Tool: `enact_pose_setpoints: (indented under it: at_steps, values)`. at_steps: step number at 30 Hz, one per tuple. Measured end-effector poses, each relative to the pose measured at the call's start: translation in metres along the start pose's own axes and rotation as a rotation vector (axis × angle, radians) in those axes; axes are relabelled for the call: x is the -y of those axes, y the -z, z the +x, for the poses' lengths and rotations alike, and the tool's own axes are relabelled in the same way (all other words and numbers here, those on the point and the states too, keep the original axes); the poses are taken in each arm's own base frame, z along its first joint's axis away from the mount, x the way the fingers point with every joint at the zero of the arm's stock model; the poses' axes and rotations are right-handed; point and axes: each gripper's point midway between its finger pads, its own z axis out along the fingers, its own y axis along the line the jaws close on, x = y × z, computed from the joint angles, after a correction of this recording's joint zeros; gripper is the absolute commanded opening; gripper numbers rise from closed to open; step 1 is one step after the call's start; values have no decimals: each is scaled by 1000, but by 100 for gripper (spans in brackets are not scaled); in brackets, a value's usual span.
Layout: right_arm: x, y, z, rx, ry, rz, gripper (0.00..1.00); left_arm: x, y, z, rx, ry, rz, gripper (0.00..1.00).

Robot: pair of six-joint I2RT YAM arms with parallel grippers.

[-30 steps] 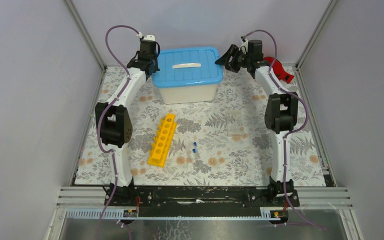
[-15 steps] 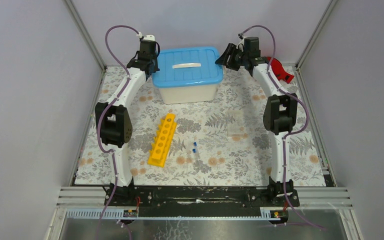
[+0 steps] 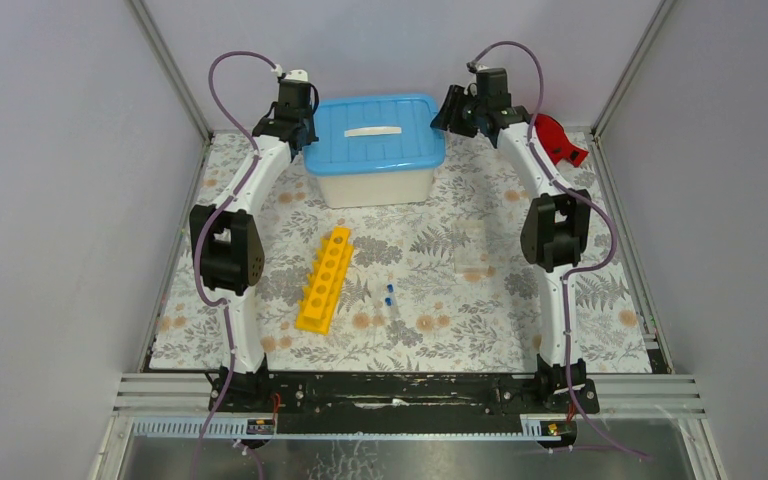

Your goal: Organize the chemistry lab equipment

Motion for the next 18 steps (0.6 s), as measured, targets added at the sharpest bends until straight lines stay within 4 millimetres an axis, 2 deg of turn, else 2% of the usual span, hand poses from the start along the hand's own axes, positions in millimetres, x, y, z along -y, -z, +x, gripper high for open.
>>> enact_pose_setpoints:
  at_steps: [18]
  values:
    - [-17, 13, 8, -7, 137, 194, 33, -3, -1, -1, 13, 27, -2, 0]
